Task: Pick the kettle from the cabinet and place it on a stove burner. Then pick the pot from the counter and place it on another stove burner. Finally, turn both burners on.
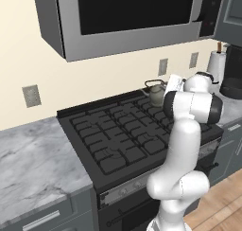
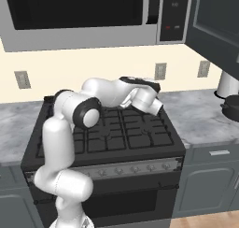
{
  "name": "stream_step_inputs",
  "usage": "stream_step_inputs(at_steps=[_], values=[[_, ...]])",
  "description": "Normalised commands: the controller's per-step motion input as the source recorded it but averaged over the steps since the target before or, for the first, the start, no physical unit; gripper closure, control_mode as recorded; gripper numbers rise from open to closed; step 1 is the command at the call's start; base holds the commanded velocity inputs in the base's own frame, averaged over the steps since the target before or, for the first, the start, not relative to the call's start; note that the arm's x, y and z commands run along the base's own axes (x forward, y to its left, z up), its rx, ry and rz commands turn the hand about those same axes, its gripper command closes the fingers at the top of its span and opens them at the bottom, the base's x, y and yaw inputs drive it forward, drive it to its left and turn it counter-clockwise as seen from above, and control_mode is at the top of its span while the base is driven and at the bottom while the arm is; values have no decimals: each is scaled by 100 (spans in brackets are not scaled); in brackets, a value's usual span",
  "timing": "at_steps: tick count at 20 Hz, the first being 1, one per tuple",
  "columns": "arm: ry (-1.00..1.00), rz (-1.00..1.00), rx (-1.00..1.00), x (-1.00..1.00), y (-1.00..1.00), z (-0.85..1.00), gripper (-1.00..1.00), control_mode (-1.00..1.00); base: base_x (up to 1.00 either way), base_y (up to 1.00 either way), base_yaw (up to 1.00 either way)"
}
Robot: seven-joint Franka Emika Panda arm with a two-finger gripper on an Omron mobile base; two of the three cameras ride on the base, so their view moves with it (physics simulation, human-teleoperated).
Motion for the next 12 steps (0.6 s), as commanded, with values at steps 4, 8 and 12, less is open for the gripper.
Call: stream_step_inputs(at_steps=[4, 8, 12], values=[[-1, 2, 0, 18, -3, -11, 100, -100, 0, 0, 0], [-1, 2, 0, 19, -1, -10, 100, -100, 0, 0, 0], [0, 1, 0, 22, -1, -8, 100, -100, 0, 0, 0]])
